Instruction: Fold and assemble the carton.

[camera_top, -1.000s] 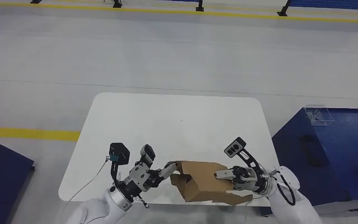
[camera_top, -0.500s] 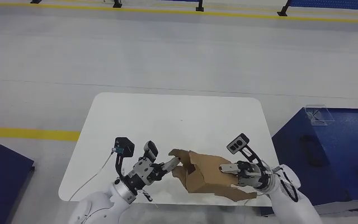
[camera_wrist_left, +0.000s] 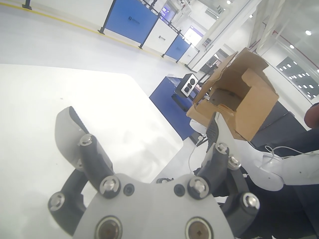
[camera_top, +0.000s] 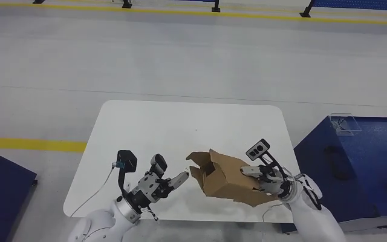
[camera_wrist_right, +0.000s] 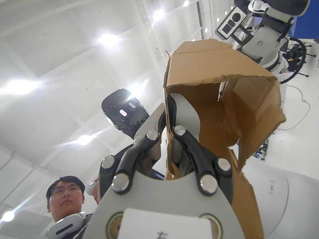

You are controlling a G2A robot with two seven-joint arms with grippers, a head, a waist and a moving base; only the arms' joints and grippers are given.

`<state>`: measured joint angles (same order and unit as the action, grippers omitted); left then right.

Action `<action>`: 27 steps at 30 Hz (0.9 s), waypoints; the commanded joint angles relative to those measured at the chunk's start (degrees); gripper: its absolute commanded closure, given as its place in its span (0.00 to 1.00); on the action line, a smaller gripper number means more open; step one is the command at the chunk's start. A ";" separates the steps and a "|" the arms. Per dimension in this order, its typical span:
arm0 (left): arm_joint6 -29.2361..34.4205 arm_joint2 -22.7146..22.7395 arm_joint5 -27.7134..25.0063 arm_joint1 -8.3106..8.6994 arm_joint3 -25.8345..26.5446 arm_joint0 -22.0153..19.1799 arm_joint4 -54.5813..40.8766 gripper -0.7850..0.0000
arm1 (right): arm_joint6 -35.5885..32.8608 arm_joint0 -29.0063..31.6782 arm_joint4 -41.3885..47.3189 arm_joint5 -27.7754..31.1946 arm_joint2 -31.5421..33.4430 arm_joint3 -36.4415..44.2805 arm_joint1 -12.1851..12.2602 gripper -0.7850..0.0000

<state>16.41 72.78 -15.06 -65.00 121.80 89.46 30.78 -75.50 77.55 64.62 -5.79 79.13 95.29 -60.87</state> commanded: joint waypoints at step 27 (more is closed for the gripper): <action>7.11 -3.87 3.54 -0.30 -1.81 -4.07 0.29 0.00 | 3.56 2.31 -17.28 12.98 2.63 3.62 0.54 1.00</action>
<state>24.19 68.52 -11.73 -65.32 119.71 84.99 30.92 -72.68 79.92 49.00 5.83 81.24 98.77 -60.39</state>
